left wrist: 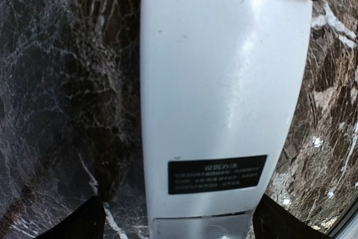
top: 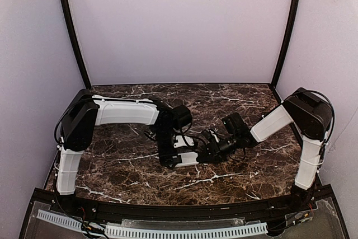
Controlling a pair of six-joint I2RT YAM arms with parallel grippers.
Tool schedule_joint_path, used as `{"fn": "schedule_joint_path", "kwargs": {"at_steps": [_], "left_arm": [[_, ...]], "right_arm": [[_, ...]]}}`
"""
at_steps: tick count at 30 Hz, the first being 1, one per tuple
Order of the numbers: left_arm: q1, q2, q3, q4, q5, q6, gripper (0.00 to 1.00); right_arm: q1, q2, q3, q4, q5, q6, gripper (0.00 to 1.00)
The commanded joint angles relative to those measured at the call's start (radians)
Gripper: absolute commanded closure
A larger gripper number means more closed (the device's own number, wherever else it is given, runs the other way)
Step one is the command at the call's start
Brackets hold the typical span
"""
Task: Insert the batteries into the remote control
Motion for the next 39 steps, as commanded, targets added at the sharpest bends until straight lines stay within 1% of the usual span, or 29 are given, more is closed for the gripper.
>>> {"fn": "schedule_joint_path", "kwargs": {"at_steps": [1,7,13,16,19,20,21,22,23,24,25,26,27,28,29,30,34,35,36,37,39], "left_arm": [[0.001,-0.026,0.019,0.018,-0.010,-0.013,0.03],[0.001,-0.107,-0.012,0.082,0.026,-0.002,0.02],[0.011,-0.236,-0.106,0.201,0.065,-0.021,0.02],[0.031,-0.313,-0.181,0.288,0.067,-0.087,0.01],[0.087,-0.382,-0.275,0.385,0.075,-0.175,0.01],[0.117,-0.422,-0.329,0.447,0.079,-0.240,0.01],[0.130,-0.447,-0.361,0.517,0.087,-0.268,0.01],[0.144,-0.499,-0.422,0.555,0.080,-0.311,0.01],[0.147,-0.524,-0.485,0.627,0.017,-0.332,0.01],[0.153,-0.575,-0.513,0.655,-0.013,-0.372,0.02],[0.155,-0.596,-0.557,0.707,-0.073,-0.392,0.01],[0.160,-0.637,-0.580,0.732,-0.111,-0.450,0.01],[0.165,-0.656,-0.627,0.783,-0.189,-0.495,0.01],[0.184,-0.687,-0.647,0.803,-0.215,-0.580,0.02],[0.195,-0.699,-0.678,0.824,-0.226,-0.621,0.01],[0.217,-0.714,-0.686,0.823,-0.218,-0.687,0.02],[0.245,-0.716,-0.701,0.806,-0.028,-0.678,0.02],[0.247,-0.708,-0.719,0.816,-0.017,-0.706,0.02],[0.247,-0.701,-0.727,0.822,0.026,-0.711,0.04],[0.248,-0.677,-0.731,0.824,0.048,-0.718,0.11],[0.248,-0.631,-0.715,0.797,0.087,-0.745,0.18]], "right_arm": [[0.010,-0.015,-0.015,0.023,-0.004,-0.003,0.81],[0.011,-0.017,-0.018,0.023,-0.002,-0.003,0.81],[0.011,-0.018,-0.019,0.024,-0.001,-0.001,0.81],[0.012,-0.020,-0.022,0.028,-0.002,0.002,0.80],[0.012,-0.023,-0.028,0.032,-0.005,0.004,0.80],[0.013,-0.025,-0.030,0.032,-0.005,0.006,0.80],[0.014,-0.026,-0.033,0.035,-0.007,0.007,0.80],[0.015,-0.028,-0.035,0.035,-0.008,0.005,0.81],[0.015,-0.029,-0.038,0.034,-0.010,0.004,0.81],[0.016,-0.032,-0.042,0.035,-0.010,0.005,0.81],[0.018,-0.033,-0.044,0.035,-0.011,0.005,0.81],[0.020,-0.035,-0.047,0.035,-0.014,0.005,0.81],[0.021,-0.036,-0.050,0.034,-0.016,0.006,0.81],[0.022,-0.038,-0.053,0.035,-0.018,0.006,0.80],[0.023,-0.039,-0.054,0.035,-0.023,0.005,0.80],[0.024,-0.043,-0.057,0.035,-0.026,0.003,0.79],[0.032,-0.055,-0.059,0.026,-0.031,0.002,0.77],[0.033,-0.056,-0.060,0.026,-0.031,0.002,0.77],[0.035,-0.057,-0.061,0.026,-0.033,0.002,0.77],[0.038,-0.058,-0.063,0.028,-0.037,0.003,0.76],[0.045,-0.061,-0.068,0.035,-0.038,0.008,0.76]]}}
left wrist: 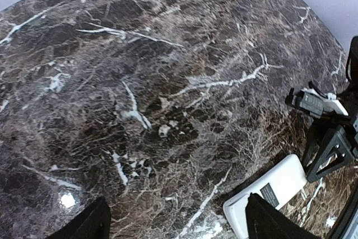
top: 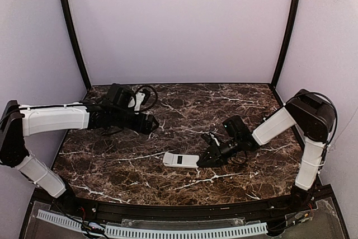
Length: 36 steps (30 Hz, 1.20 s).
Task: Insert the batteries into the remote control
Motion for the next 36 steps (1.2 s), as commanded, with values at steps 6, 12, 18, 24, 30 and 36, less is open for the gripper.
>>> {"fn": "schedule_joint_path", "kwargs": {"at_steps": [6,12,18,24,30,36], "left_arm": [[-0.009,0.138,-0.015,0.018,0.255,-0.150,0.33],[-0.027,0.185,-0.004,-0.004,0.294,-0.123,0.41],[-0.059,0.241,0.036,-0.043,0.299,-0.092,0.46],[-0.098,0.282,0.064,-0.079,0.270,-0.077,0.51],[-0.104,0.294,0.071,-0.086,0.251,-0.096,0.57],[-0.112,0.305,0.080,-0.100,0.261,-0.102,0.62]], "right_arm": [[0.041,-0.018,-0.021,0.020,-0.034,0.012,0.76],[0.044,-0.022,-0.035,-0.006,-0.035,0.003,0.64],[0.031,-0.037,-0.033,-0.041,-0.007,-0.014,0.59],[0.017,-0.020,-0.011,-0.041,0.013,-0.017,0.62],[0.016,-0.015,0.001,-0.030,0.016,-0.011,0.64],[0.019,-0.011,0.003,-0.023,0.013,-0.005,0.65]]}}
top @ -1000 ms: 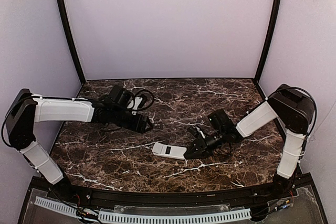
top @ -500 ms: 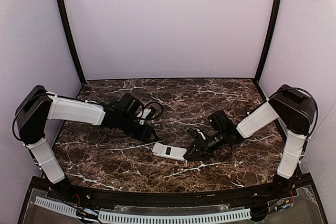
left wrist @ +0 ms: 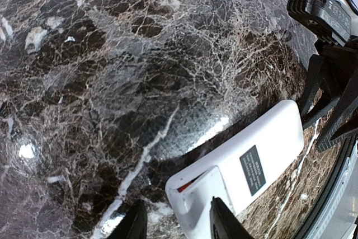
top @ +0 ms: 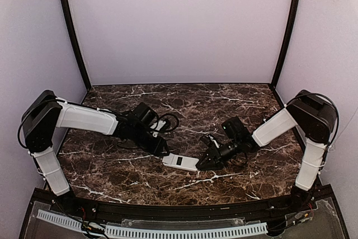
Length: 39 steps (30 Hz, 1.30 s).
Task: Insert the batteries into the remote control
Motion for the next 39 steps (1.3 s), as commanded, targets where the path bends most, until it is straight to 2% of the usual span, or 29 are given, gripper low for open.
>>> {"fn": "schedule_joint_path", "kwargs": {"at_steps": [1,18,28,34,39], "left_arm": [[-0.010,0.005,0.029,-0.040,0.000,-0.004,0.63],[-0.018,0.036,0.036,-0.063,0.031,-0.022,0.79],[-0.028,0.043,0.057,-0.093,0.056,-0.026,0.82],[-0.036,0.049,0.062,-0.122,0.053,-0.032,0.81],[-0.038,0.046,0.063,-0.142,0.023,-0.031,0.70]], "right_arm": [[-0.003,0.010,0.015,0.003,0.011,-0.001,0.65],[0.004,0.018,0.016,0.022,0.006,0.008,0.68],[0.009,0.024,0.019,0.030,0.003,0.010,0.71],[0.012,0.031,0.021,0.035,0.000,0.010,0.73],[0.013,0.029,0.016,0.034,0.000,0.011,0.73]]}}
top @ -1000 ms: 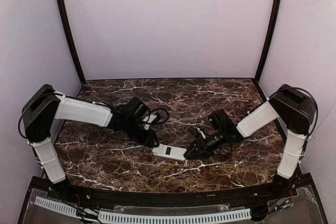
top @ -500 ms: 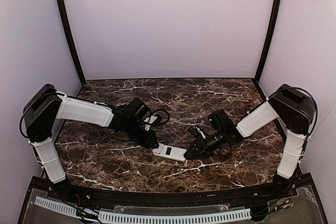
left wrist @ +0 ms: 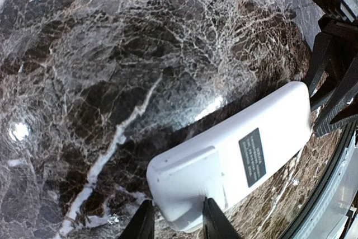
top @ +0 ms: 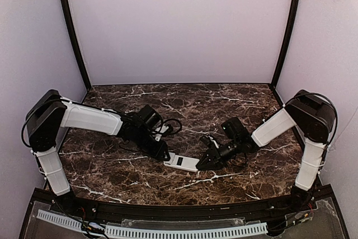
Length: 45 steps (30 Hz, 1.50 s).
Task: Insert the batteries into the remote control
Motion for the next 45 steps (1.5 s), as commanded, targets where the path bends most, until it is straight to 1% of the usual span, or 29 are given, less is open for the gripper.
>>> {"fn": "schedule_joint_path", "kwargs": {"at_steps": [1,5,9,12,18,20,23,26,30,32,35,39,43,45], "left_arm": [[-0.012,0.002,0.020,-0.055,-0.019,0.001,0.68],[-0.015,0.006,0.033,-0.059,-0.029,0.007,0.63],[-0.015,0.009,0.035,-0.063,-0.025,0.015,0.63],[-0.015,0.002,0.035,-0.064,-0.012,0.015,0.64],[-0.012,-0.023,0.030,-0.045,-0.003,0.001,0.60],[-0.011,-0.031,0.028,-0.039,0.000,-0.005,0.58],[-0.007,-0.049,0.013,-0.028,0.003,-0.012,0.55],[0.007,-0.069,-0.003,-0.005,0.019,-0.023,0.49],[0.034,-0.106,-0.038,0.053,0.058,-0.039,0.44],[0.049,-0.120,-0.053,0.070,0.068,-0.046,0.43],[0.077,-0.134,-0.097,0.137,0.105,-0.081,0.44],[0.104,-0.133,-0.150,0.224,0.153,-0.152,0.46],[0.116,-0.135,-0.185,0.270,0.169,-0.196,0.46],[0.125,-0.138,-0.203,0.305,0.176,-0.212,0.46]], "right_arm": [[0.008,0.015,0.013,0.022,-0.001,0.003,0.73],[0.008,0.012,0.012,0.017,0.000,-0.001,0.73],[0.004,-0.048,-0.001,0.002,0.038,-0.027,0.73],[-0.007,-0.123,0.009,-0.077,0.114,-0.106,0.67],[-0.011,-0.269,-0.009,-0.103,0.226,-0.238,0.57],[-0.011,-0.318,-0.042,-0.064,0.265,-0.290,0.56],[-0.009,-0.397,-0.116,0.038,0.311,-0.363,0.52],[0.007,-0.432,-0.147,0.095,0.364,-0.459,0.49],[0.051,-0.415,-0.105,0.097,0.424,-0.613,0.47],[0.075,-0.387,-0.067,0.070,0.448,-0.672,0.47],[0.125,-0.342,0.002,0.010,0.500,-0.772,0.47],[0.168,-0.274,0.054,0.008,0.532,-0.869,0.46],[0.212,-0.188,0.124,-0.003,0.560,-0.945,0.45],[0.229,-0.150,0.151,-0.010,0.569,-0.972,0.43]]}}
